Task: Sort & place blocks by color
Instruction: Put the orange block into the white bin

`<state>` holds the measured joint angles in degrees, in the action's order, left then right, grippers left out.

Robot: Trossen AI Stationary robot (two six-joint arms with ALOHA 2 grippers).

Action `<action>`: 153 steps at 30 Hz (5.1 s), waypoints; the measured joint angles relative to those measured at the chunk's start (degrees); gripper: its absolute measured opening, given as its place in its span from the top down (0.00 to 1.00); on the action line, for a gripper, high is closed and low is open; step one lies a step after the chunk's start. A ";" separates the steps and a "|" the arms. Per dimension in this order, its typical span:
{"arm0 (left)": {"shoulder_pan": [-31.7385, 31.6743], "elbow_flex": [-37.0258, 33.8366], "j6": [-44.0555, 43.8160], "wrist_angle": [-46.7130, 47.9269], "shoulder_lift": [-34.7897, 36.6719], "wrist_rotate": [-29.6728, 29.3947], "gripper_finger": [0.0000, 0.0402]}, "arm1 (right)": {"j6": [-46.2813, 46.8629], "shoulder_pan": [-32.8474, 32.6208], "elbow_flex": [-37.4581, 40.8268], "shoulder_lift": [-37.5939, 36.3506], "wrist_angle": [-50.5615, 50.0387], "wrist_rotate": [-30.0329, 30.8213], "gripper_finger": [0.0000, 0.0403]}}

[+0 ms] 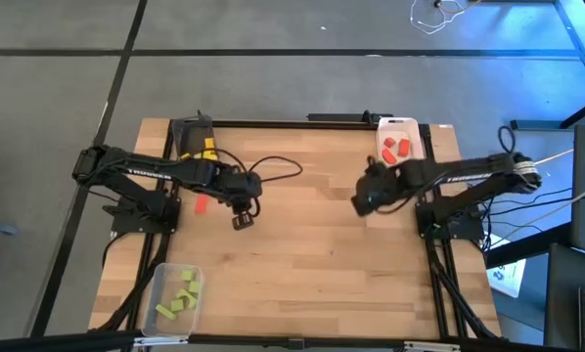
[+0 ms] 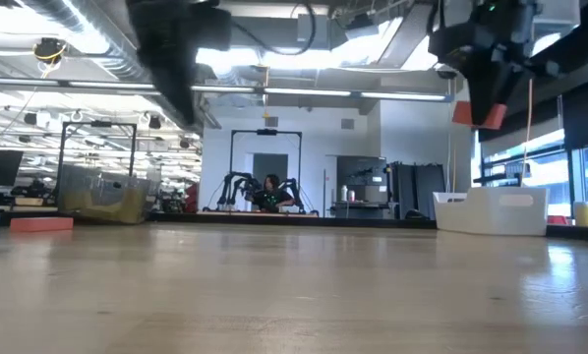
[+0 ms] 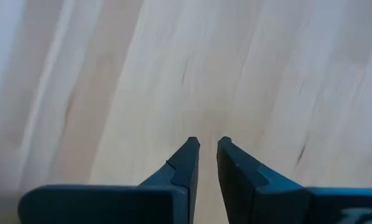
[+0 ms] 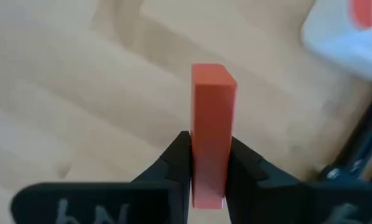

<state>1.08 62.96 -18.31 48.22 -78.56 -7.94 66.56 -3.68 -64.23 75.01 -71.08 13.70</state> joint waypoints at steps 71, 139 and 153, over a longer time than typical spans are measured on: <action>-8.13 0.00 -60.80 39.37 4.76 1.65 0.90 | -89.35 29.19 -0.09 9.96 31.45 -53.44 0.67; -8.13 -16.89 -70.68 26.83 1.07 6.56 0.41 | -89.31 28.89 -0.07 10.00 31.47 -53.25 0.67; -8.12 -22.75 -69.61 18.68 1.09 5.48 0.41 | -89.31 28.89 -0.07 10.00 31.47 -53.25 0.67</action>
<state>-7.04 40.21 -87.92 66.90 -77.47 -2.47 -22.74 25.21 -64.29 85.01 -39.62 -39.55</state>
